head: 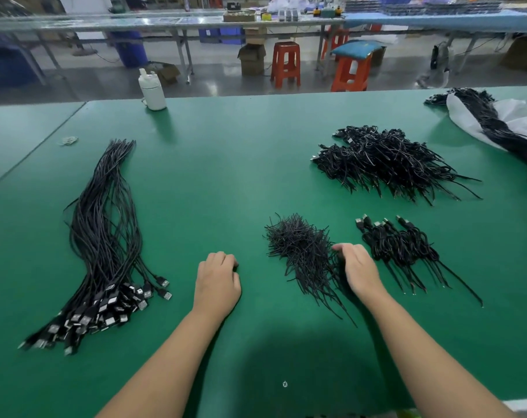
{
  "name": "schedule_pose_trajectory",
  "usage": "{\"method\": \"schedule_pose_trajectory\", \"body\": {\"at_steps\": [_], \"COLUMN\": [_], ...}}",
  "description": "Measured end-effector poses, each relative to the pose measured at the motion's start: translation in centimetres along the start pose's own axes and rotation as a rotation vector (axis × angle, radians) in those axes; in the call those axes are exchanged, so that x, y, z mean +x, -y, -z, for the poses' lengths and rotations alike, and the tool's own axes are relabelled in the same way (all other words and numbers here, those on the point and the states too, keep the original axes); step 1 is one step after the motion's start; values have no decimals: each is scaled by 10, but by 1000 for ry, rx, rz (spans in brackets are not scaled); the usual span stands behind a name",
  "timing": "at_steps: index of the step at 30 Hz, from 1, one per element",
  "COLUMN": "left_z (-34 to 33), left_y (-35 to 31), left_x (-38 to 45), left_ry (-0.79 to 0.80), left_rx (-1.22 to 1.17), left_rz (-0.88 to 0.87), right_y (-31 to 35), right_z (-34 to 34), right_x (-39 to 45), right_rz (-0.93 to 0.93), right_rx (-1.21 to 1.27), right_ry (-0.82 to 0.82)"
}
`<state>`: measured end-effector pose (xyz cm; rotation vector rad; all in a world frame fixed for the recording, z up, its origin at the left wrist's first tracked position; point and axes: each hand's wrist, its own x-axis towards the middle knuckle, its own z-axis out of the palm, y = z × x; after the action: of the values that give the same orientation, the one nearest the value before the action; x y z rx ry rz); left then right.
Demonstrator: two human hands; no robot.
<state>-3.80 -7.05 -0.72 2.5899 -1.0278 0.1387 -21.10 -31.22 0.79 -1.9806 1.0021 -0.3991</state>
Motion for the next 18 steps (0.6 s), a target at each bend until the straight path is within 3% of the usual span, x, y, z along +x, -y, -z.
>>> {"method": "schedule_pose_trajectory", "body": {"at_steps": [3,6,11,14,18], "left_z": [17,47,88,99,93], "left_y": [15,46,103,121,128], "left_x": [14,30,38,36,31], "left_ry": [138,302,575,625,542], "left_rx": [61,288,308,367,430], "left_rz": [-92,-129,79,127,84], "right_y": [1,0,2,2,2], "right_z": [5,6,2,2,2], "right_x": [1,2,7,12,15], "right_rz": [-17,-8,-29,-50,-74], "right_rx": [54,40,-31,-49,-52], "right_ry": [33,63,94,90,86]}}
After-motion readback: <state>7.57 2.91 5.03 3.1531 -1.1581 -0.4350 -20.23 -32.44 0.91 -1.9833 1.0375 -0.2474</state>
